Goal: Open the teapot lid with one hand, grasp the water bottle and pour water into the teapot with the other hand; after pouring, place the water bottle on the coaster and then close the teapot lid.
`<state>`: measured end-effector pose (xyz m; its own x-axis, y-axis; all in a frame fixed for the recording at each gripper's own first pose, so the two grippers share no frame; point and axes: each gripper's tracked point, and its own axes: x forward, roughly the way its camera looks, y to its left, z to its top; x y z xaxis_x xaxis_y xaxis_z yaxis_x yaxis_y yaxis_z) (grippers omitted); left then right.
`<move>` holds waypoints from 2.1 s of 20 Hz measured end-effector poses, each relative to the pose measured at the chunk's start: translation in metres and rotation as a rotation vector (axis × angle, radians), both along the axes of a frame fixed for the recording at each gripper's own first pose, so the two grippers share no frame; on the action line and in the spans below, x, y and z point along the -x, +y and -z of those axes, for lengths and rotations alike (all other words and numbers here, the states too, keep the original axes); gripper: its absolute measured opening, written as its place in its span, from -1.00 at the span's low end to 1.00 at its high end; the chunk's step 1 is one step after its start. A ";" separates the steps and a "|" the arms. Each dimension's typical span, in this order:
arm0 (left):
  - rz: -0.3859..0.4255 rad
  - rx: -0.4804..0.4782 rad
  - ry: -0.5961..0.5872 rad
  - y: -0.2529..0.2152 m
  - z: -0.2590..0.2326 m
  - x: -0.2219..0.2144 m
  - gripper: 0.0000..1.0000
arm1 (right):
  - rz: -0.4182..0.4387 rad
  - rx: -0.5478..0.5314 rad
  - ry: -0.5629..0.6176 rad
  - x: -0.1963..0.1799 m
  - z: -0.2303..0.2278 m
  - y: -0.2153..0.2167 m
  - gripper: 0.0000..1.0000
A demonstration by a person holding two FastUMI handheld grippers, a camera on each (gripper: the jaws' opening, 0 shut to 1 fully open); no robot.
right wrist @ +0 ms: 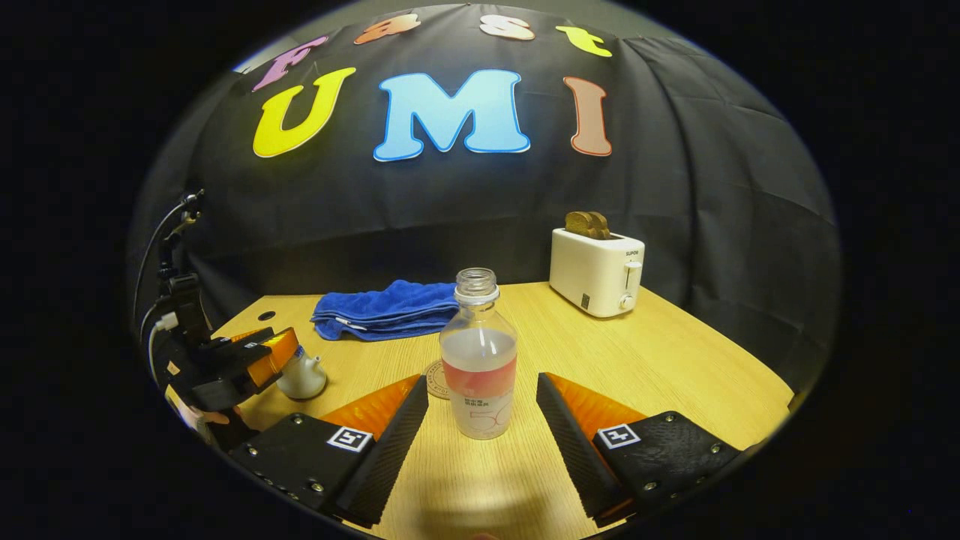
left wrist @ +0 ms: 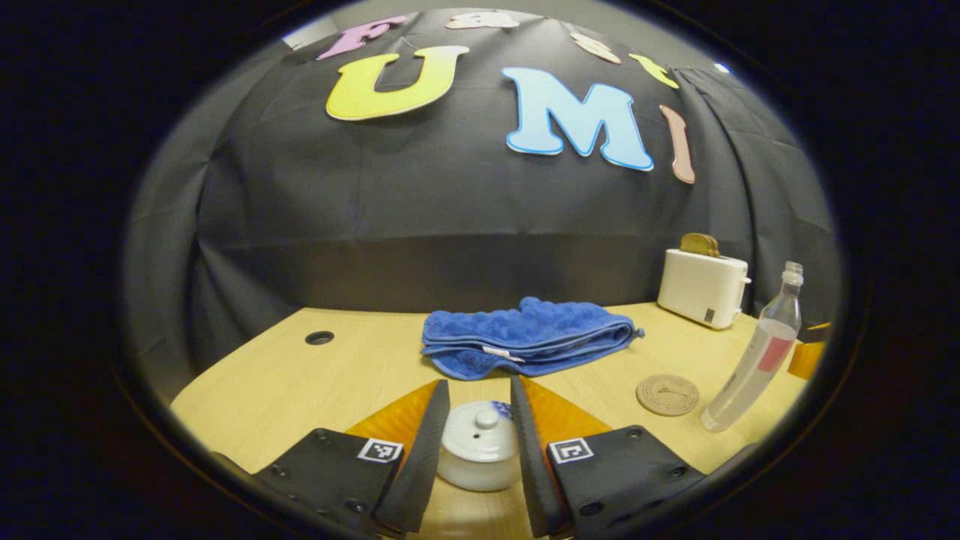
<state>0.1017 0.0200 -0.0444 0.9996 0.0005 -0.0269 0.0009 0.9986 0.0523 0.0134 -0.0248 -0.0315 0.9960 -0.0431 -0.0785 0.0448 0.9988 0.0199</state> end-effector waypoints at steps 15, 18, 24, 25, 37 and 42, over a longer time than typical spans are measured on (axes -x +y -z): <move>-0.032 -0.105 -0.031 0.002 -0.001 -0.005 -0.63 | 0.009 -0.020 0.024 -0.006 0.007 -0.006 0.87; -0.035 -0.109 -0.040 0.001 -0.003 -0.005 -0.72 | 0.012 -0.023 0.029 -0.005 0.010 -0.005 0.87; -0.011 -0.074 -0.056 0.003 -0.007 -0.007 -0.72 | -0.002 -0.023 0.042 -0.009 0.014 -0.003 0.87; -0.008 -0.066 -0.058 0.002 -0.009 -0.006 -0.72 | -0.004 -0.021 0.042 -0.010 0.014 -0.002 0.87; -0.018 0.010 -0.123 0.037 -0.040 0.016 -0.72 | -0.010 0.024 0.056 -0.048 0.031 0.001 0.87; -0.094 0.020 -0.106 0.088 -0.032 0.019 -0.72 | -0.009 0.049 0.098 -0.064 0.045 0.001 0.66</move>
<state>0.0824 0.1080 -0.0123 0.9924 0.0948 0.0782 -0.0972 0.9949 0.0276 0.0773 -0.0234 -0.0769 0.9839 -0.0402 -0.1740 0.0349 0.9988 -0.0334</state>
